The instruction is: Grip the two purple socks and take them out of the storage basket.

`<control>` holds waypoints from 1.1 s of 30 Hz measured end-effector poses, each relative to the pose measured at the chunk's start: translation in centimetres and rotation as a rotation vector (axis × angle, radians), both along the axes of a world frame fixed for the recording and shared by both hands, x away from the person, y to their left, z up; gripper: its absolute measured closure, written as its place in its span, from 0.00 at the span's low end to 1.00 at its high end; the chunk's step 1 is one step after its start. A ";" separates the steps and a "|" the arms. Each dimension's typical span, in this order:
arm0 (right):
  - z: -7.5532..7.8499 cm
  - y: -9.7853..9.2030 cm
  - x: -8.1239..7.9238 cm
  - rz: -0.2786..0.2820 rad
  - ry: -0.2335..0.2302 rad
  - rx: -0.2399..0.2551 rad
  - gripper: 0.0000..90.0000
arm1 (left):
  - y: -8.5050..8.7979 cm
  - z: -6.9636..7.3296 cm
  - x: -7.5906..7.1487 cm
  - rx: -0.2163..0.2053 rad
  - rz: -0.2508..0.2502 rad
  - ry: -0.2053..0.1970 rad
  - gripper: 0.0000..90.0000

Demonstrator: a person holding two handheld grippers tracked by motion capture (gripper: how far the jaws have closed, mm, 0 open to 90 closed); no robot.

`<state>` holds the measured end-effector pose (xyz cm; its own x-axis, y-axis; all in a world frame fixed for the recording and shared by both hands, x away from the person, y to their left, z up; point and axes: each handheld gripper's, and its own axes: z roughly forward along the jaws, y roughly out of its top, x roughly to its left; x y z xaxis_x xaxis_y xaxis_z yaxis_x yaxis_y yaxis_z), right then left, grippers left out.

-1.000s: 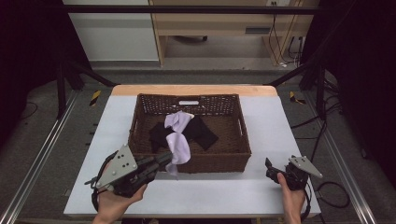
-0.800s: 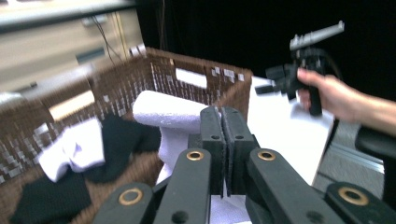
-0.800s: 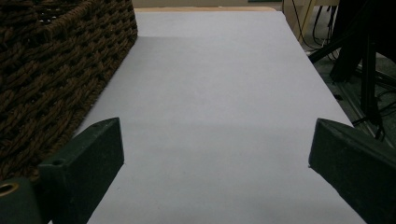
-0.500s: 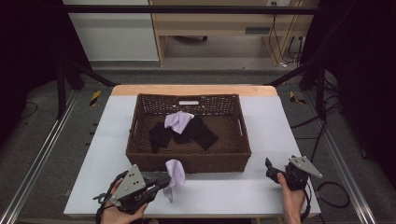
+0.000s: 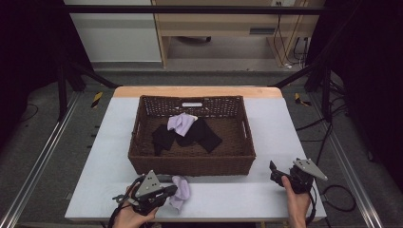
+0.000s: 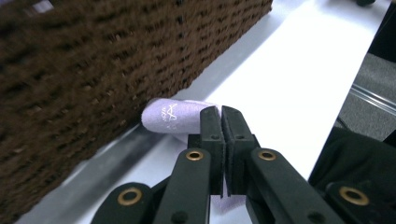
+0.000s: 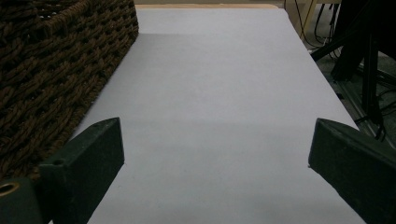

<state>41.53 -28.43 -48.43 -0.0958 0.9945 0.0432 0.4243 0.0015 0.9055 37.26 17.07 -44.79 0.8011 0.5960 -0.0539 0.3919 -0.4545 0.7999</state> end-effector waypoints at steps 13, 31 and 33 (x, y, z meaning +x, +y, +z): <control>0.0 0.0 0.0 0.002 0.001 0.001 0.04 | -0.2 -0.3 0.3 -0.038 0.019 -0.020 0.69; 0.0 -0.1 0.0 -0.006 0.000 0.005 0.04 | 1.5 5.6 -0.2 -0.193 0.079 -0.130 0.63; 0.0 -0.1 0.0 -0.004 0.000 0.009 0.04 | 1.7 6.6 0.1 -0.204 0.088 -0.156 0.62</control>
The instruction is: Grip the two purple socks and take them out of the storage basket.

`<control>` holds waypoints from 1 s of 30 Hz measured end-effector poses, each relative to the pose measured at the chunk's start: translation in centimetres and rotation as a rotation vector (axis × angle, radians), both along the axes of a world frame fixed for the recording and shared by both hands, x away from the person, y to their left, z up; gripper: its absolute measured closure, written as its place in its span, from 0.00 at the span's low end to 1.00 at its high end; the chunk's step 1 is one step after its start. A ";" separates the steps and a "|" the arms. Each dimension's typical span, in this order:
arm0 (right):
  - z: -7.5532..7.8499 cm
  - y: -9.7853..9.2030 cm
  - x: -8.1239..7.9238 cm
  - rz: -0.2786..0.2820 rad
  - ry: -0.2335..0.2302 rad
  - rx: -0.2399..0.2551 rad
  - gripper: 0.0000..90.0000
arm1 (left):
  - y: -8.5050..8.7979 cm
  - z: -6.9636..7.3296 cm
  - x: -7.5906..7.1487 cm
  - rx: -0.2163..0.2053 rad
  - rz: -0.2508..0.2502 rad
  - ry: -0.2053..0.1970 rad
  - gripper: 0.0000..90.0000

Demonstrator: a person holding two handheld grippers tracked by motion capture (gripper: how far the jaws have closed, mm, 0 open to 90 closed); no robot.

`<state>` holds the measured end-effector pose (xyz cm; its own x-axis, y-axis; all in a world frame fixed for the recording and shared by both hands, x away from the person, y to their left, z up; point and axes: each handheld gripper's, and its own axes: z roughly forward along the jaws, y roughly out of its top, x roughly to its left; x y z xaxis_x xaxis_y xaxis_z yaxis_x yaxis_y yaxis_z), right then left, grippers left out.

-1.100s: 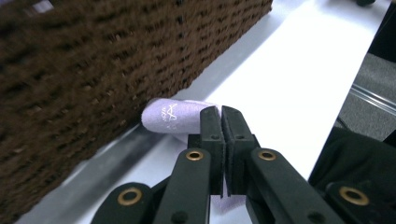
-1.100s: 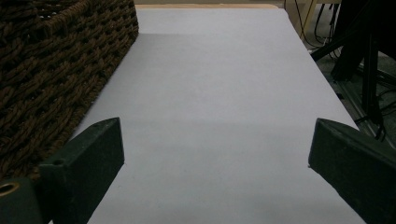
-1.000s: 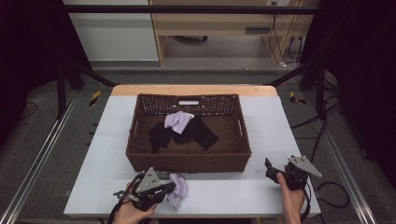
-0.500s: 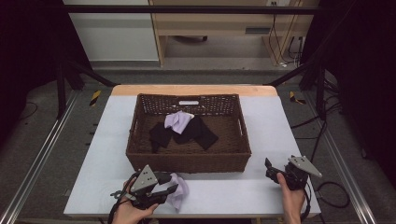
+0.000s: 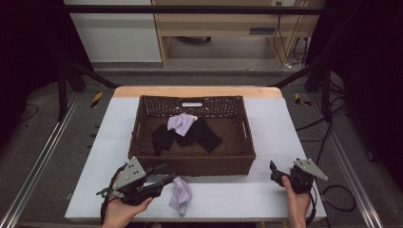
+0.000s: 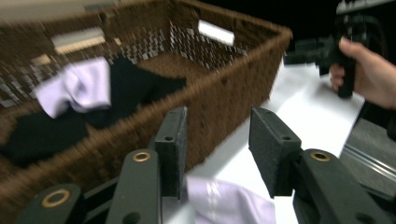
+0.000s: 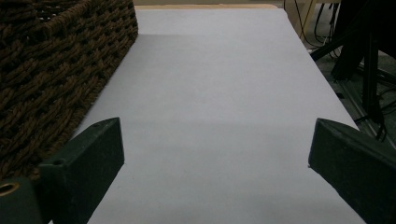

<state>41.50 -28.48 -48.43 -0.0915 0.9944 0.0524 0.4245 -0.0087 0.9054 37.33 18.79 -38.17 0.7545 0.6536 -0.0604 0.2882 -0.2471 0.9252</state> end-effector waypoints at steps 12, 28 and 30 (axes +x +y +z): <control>0.0 -0.1 0.1 0.006 0.007 0.000 0.04 | 0.3 3.9 5.1 -0.022 0.098 -0.035 0.55; 0.0 0.0 0.1 0.008 0.009 -0.003 0.04 | -1.5 5.3 13.9 0.043 0.261 -0.015 0.51; 0.0 0.0 0.1 0.008 0.008 -0.003 0.04 | -1.6 5.2 14.6 0.033 0.274 -0.016 0.51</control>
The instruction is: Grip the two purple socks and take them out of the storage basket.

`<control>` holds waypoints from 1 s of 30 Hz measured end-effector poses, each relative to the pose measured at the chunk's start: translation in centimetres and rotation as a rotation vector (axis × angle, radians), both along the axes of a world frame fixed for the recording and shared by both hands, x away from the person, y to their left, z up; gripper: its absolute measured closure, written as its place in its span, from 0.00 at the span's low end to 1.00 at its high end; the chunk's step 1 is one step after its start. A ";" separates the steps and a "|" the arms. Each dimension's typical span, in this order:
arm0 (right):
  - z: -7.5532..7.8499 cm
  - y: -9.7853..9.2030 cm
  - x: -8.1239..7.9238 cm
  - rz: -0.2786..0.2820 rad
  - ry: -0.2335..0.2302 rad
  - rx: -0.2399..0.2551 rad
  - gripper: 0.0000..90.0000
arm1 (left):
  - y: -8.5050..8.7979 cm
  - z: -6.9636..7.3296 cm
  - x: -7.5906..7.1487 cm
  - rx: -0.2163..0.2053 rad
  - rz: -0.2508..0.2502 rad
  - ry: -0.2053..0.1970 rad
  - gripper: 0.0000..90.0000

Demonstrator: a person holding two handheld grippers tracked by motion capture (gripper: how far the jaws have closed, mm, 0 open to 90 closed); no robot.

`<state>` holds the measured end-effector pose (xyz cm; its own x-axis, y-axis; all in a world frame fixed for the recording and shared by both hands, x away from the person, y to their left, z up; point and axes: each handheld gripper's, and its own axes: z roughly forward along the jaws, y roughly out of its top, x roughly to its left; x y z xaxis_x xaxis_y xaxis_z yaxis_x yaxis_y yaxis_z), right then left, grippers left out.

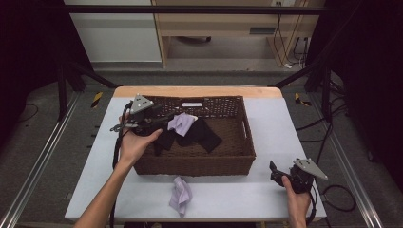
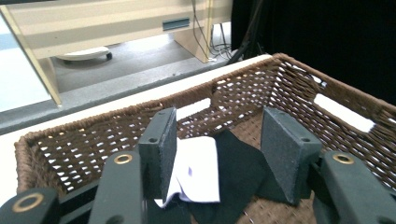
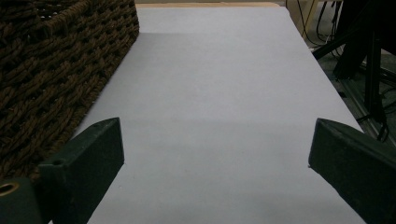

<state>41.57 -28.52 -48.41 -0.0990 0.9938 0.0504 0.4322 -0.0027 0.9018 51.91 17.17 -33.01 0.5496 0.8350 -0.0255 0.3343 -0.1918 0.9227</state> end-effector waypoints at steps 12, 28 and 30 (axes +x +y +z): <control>0.0 0.0 0.0 0.000 0.001 0.000 0.04 | -1.3 -1.3 3.9 0.056 0.049 0.010 0.49; 0.0 0.0 0.0 0.001 -0.002 0.007 0.04 | -3.5 -6.3 7.0 0.210 0.064 0.141 0.50; 0.0 0.0 0.0 0.001 -0.001 0.010 0.04 | -3.7 -7.1 7.0 0.223 0.054 0.152 0.50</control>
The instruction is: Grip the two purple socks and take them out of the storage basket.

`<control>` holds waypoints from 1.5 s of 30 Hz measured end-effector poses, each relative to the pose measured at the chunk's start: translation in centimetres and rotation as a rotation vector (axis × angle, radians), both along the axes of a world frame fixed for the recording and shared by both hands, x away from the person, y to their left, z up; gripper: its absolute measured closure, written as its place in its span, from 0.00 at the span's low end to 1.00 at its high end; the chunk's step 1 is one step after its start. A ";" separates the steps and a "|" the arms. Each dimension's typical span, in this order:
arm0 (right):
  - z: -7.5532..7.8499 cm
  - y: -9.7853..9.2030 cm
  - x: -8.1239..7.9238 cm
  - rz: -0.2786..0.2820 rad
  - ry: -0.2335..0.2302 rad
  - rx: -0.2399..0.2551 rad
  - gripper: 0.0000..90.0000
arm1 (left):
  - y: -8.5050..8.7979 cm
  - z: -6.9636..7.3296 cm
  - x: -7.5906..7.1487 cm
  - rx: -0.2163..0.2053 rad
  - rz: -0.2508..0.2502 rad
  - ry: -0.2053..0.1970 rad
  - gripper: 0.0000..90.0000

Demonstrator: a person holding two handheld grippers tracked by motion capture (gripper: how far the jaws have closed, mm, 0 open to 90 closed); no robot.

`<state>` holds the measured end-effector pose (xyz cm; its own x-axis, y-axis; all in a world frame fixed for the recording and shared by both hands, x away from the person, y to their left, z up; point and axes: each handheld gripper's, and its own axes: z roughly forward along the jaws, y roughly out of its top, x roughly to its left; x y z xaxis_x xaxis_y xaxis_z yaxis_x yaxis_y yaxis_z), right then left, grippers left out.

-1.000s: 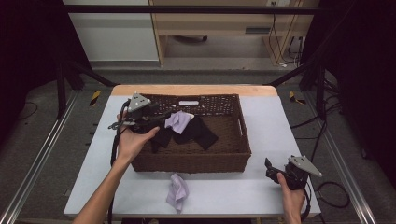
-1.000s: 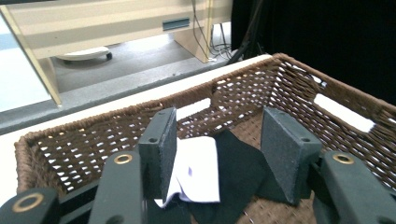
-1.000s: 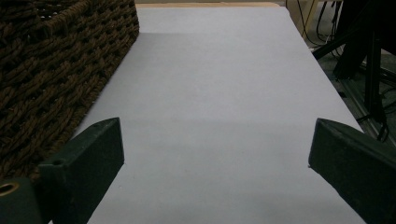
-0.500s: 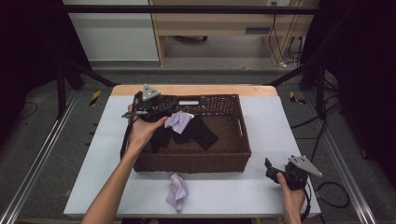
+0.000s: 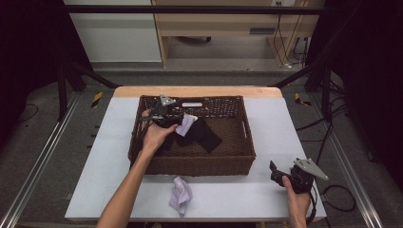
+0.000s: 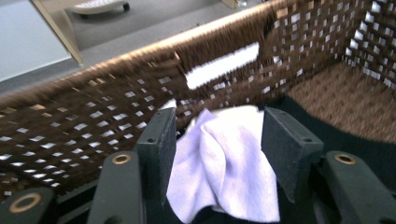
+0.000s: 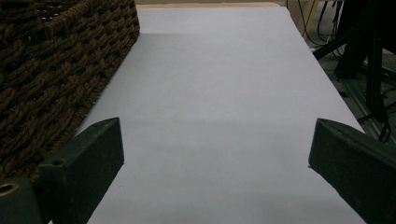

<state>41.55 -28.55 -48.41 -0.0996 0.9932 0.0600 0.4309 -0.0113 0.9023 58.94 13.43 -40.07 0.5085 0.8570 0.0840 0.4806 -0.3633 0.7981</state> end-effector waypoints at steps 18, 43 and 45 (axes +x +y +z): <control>0.0 0.0 0.0 0.001 0.001 -0.004 0.04 | -1.8 -2.4 0.2 0.139 -0.090 0.067 0.47; 0.0 0.0 0.0 0.000 -0.003 -0.002 0.04 | -2.3 -3.2 0.1 0.227 -0.132 0.239 0.90; 0.0 0.0 0.0 0.000 -0.003 0.000 0.04 | -2.3 -3.1 0.1 0.224 -0.132 0.241 0.94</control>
<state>41.52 -28.58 -48.42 -0.0994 0.9933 0.0597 0.4283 -0.0115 0.9036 59.00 11.16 -43.21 0.6416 0.7564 0.1268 0.5826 -0.5882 0.5609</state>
